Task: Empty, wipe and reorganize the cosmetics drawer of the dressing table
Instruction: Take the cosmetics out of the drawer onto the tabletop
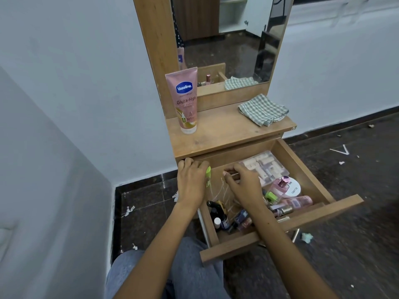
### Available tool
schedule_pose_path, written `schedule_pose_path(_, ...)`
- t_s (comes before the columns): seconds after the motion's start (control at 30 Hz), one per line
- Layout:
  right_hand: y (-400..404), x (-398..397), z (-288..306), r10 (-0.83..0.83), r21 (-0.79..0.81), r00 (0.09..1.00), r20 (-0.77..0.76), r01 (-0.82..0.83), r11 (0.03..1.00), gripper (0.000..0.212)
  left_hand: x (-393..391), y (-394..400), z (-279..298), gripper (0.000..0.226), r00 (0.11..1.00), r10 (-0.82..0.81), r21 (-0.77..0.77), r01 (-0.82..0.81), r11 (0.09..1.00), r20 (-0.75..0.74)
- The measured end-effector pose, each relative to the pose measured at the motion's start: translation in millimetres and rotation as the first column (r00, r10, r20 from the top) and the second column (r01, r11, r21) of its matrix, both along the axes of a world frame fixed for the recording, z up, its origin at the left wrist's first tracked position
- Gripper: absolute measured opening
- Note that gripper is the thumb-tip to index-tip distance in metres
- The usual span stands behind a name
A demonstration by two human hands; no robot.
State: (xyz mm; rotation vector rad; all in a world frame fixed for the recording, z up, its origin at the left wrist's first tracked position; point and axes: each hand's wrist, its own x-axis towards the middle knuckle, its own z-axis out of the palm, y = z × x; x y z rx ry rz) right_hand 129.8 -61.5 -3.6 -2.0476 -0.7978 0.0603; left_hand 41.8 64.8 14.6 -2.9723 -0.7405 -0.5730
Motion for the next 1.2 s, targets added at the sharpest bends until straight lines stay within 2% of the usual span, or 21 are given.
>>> schedule_pose_path(0.13, -0.3, 0.3, 0.3, 0.000, -0.004, 1.000, -0.010, 0.000, 1.000, 0.010, 6.7, -3.0, -2.4, 0.043, 0.998, -0.018, 0.015, 0.019, 1.000, -0.057)
schedule_pose_path(0.23, -0.4, -0.6, 1.8, 0.003, 0.006, 1.000, -0.014, -0.003, 1.000, 0.009, 8.9, -6.3, -5.4, 0.043, 0.999, -0.035, -0.007, 0.035, 0.999, -0.027)
schedule_pose_path(0.37, -0.4, -0.3, 1.3, 0.012, 0.003, 1.000, -0.012, -0.011, 1.000, 0.009, 3.6, -11.7, 0.6, 0.039, 0.979, -0.050, -0.062, 0.063, 0.996, 0.197)
schedule_pose_path(0.5, -1.2, -1.2, 3.5, 0.011, 0.011, 1.000, -0.018, -0.011, 1.000, 0.005, -4.5, -4.3, 24.6, 0.034, 0.902, 0.027, -0.139, 0.036, 0.990, 0.430)
schedule_pose_path(0.73, -1.8, -1.5, 4.1, 0.007, 0.013, 0.999, -0.053, -0.007, 1.000, 0.007, -1.9, 37.8, 64.2, 0.028, 0.767, 0.094, -0.288, 0.122, 0.950, 0.635)
schedule_pose_path(0.83, -1.4, -0.3, 2.0, 0.004, 0.022, 0.998, -0.059, -0.003, 1.000, 0.008, 3.2, 51.1, 66.4, 0.029, 0.748, 0.139, -0.333, 0.114, 0.936, 0.649)
schedule_pose_path(1.2, -1.0, -0.5, 4.1, 0.016, 0.009, 1.000, -0.023, -0.016, 1.000, 0.005, 20.7, 65.4, 49.6, 0.033, 0.783, 0.143, -0.332, 0.085, 0.940, 0.605)
